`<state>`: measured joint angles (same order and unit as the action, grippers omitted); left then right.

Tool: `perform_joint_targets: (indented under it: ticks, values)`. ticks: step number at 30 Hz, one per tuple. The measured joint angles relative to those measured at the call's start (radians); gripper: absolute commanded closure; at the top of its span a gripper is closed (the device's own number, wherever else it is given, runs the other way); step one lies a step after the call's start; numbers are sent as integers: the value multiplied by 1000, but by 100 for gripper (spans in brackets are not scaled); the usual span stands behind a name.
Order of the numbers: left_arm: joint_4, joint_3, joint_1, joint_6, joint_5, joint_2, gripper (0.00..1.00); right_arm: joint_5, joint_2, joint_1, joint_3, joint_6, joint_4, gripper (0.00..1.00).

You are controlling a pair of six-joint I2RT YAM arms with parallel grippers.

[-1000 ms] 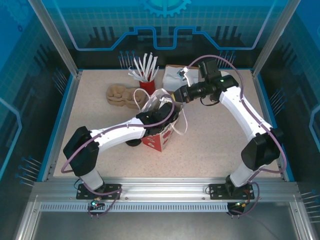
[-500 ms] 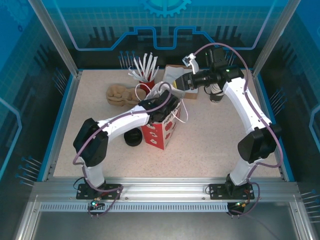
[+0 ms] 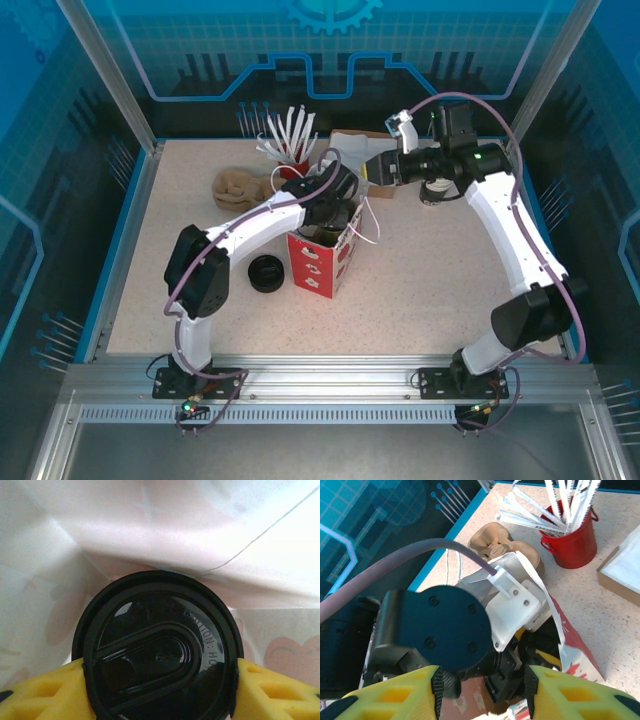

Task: Pack the takeout coffee

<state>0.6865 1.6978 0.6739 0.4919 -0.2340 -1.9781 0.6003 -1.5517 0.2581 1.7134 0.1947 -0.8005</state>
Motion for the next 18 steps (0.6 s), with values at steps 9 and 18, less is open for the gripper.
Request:
perform_joint_targets:
  ticks: [9,18]
  values:
    - [0,20,-1,-3,5,-21,47,-97,106,4,-134,109,17,47]
    - [-15,29,-1,-4,6,-34,46,-198,89,46,-179,261,11,40]
